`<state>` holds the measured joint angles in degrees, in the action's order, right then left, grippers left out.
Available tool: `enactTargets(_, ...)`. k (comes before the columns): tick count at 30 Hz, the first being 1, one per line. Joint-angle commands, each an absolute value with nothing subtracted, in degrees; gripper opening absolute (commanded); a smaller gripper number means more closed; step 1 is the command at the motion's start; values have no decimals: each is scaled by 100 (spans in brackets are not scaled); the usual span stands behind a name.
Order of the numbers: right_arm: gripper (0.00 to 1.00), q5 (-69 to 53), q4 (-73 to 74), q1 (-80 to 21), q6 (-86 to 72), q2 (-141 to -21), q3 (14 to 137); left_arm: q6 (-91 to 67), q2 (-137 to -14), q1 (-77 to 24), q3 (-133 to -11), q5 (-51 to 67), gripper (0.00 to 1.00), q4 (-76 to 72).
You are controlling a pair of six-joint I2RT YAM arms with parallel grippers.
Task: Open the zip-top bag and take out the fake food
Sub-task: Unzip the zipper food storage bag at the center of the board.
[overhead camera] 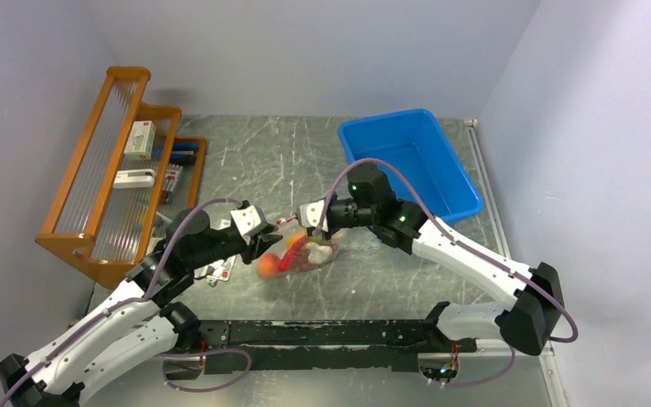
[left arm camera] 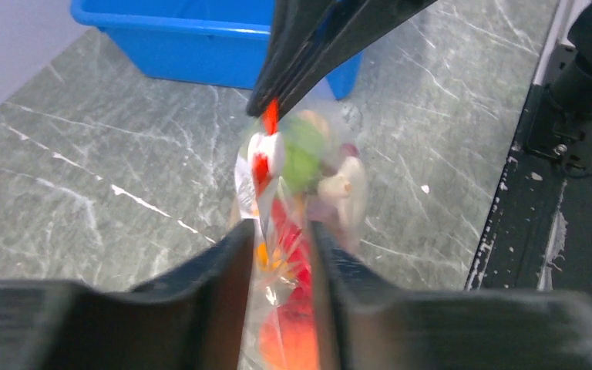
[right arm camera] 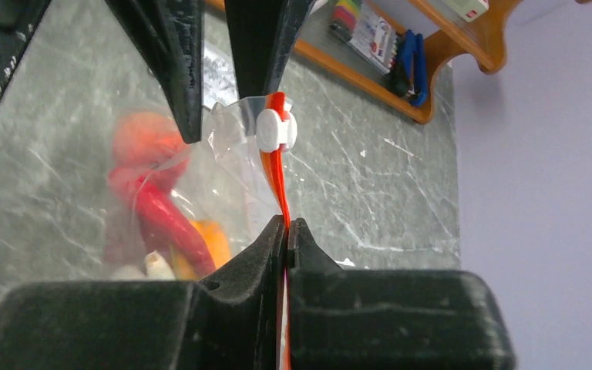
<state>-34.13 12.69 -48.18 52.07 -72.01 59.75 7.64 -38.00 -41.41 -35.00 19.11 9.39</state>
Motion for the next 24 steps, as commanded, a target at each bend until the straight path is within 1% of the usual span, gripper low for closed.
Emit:
enactTargets(1, 0, -3376, 35, -4858, 3603, -6640, 5532, 424, -3401, -4174, -3658, 1360, 53, 1040)
enactTargets(4, 0, -3492, -425, -4853, 2232, -6354, 5426, 249, -2922, -4175, -3647, 1037, 65, 1138)
enactTargets(6, 0, -3758, -323, -4852, 1678, -6288, 5587, 185, -2595, -4174, -3631, 894, 73, 1147)
enactTargets(8, 0, -4205, -251, -4857, 1041, -6287, 5783, 192, -2319, -4174, -3657, 953, 77, 1185)
enactTargets(11, 0, -4416, -167, -4855, 179, -6316, 6115, 227, -2133, -4172, -3827, 1270, 82, 1270)
enactTargets(14, 0, -4115, 384, -4858, -334, -6438, 6592, 258, -2221, -4172, -4094, 1835, 84, 1432)
enactTargets(17, 0, -4003, 731, -4854, -444, -6582, 6638, 262, -2389, -4170, -4286, 2358, 84, 1570)
enactTargets(20, 0, -3651, 697, -4855, -539, -6704, 6217, 223, -2473, -4171, -4186, 2504, 85, 1487)
enactTargets(24, 0, -3593, 103, -4846, -552, -6743, 5302, 172, -2644, -4171, -3769, 2473, 86, 1202)
